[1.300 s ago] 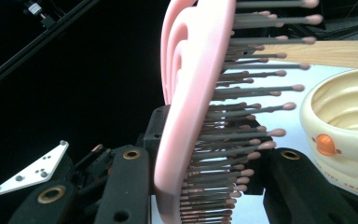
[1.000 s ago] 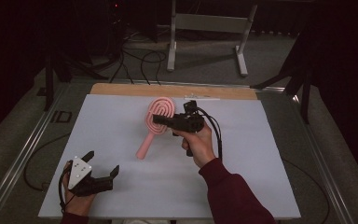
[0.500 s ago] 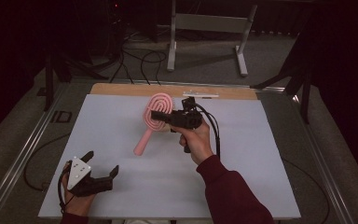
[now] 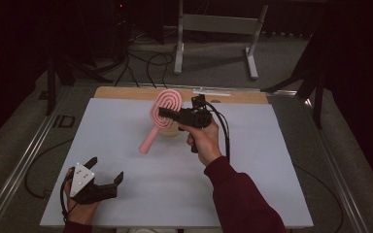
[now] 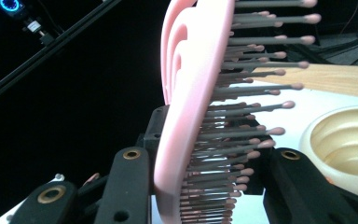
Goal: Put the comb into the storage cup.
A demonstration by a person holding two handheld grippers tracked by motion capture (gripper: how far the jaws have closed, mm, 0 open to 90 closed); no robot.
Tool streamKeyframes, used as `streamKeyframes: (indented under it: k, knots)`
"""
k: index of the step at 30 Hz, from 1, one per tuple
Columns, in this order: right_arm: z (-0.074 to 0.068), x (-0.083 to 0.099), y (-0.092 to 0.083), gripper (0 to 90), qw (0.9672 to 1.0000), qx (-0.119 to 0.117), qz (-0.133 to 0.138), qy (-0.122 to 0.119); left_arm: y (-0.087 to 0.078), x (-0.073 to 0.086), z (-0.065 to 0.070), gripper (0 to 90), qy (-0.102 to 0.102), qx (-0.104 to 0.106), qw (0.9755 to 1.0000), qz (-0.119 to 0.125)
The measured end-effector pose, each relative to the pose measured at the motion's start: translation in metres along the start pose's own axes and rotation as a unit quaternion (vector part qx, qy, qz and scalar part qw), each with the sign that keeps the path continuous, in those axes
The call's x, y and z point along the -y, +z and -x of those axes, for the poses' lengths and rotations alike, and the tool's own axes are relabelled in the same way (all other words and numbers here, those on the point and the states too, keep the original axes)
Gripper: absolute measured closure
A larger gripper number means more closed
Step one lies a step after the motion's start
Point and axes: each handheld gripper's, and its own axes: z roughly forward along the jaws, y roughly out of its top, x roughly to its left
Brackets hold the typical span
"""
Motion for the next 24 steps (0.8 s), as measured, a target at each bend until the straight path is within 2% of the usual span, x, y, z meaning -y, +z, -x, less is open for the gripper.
streamKeyframes:
  k: [9, 17, 24]
  knots:
    - [0.002, -0.010, 0.002, 63.9, 0.9999, 0.011, 0.010, 0.002, 0.000, 0.000, 0.000, 0.2, 0.000, 0.000, 1.0000, -0.001]
    - [0.000, -0.017, 0.004, 63.9, 0.9997, 0.012, 0.019, -0.004, 0.000, 0.000, 0.000, 0.2, 0.001, -0.001, 1.0000, -0.001]
    - [0.002, -0.019, 0.005, 63.9, 0.9995, 0.014, 0.028, 0.000, 0.000, 0.000, 0.000, 0.2, 0.002, -0.002, 1.0000, -0.001]
